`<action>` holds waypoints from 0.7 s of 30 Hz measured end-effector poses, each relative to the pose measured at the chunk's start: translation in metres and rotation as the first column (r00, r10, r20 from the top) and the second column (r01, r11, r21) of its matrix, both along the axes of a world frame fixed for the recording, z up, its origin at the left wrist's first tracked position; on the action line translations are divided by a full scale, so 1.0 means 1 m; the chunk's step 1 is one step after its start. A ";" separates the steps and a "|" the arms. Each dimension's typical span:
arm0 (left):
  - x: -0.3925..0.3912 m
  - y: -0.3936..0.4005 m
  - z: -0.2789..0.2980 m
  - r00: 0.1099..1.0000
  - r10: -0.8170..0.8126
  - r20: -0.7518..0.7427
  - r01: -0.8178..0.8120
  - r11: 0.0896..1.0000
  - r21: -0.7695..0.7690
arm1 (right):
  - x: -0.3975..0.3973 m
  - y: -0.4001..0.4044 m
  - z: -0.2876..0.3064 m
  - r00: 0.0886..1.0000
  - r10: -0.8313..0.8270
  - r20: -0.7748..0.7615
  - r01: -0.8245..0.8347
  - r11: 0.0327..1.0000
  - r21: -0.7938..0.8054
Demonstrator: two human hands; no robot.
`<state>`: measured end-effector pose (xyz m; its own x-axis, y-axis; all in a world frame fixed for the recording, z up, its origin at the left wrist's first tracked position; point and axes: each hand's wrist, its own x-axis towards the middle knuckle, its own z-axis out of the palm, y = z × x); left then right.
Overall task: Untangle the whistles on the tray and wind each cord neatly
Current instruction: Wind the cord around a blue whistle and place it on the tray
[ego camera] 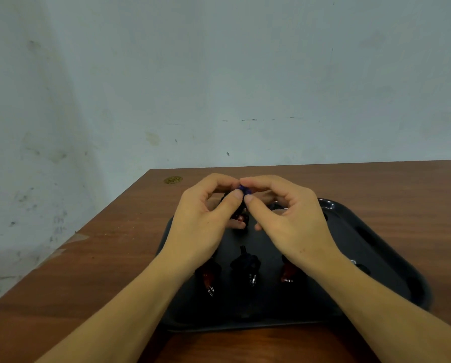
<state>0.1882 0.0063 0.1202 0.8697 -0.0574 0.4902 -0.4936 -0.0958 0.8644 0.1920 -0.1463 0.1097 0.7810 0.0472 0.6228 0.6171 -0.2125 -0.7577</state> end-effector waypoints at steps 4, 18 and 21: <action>-0.004 -0.002 0.003 0.991 -0.061 -0.116 0.038 0.981 -0.188 | 0.000 0.002 0.000 0.995 -0.101 0.015 0.102 0.994 -0.039; -0.006 -0.004 0.005 0.964 -0.179 -0.199 0.072 0.890 -0.451 | 0.003 -0.001 0.001 0.968 -0.150 0.203 0.192 0.959 -0.207; -0.006 -0.007 0.004 0.975 -0.130 -0.180 0.045 0.910 -0.413 | 0.001 0.002 0.002 0.963 -0.165 0.214 0.212 0.953 -0.218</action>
<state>0.1824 -0.0003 0.1240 0.9519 0.0284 0.3051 -0.2980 0.3181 0.9000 0.1930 -0.1448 0.1114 0.6571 0.0750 0.7501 0.6764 -0.4978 -0.5428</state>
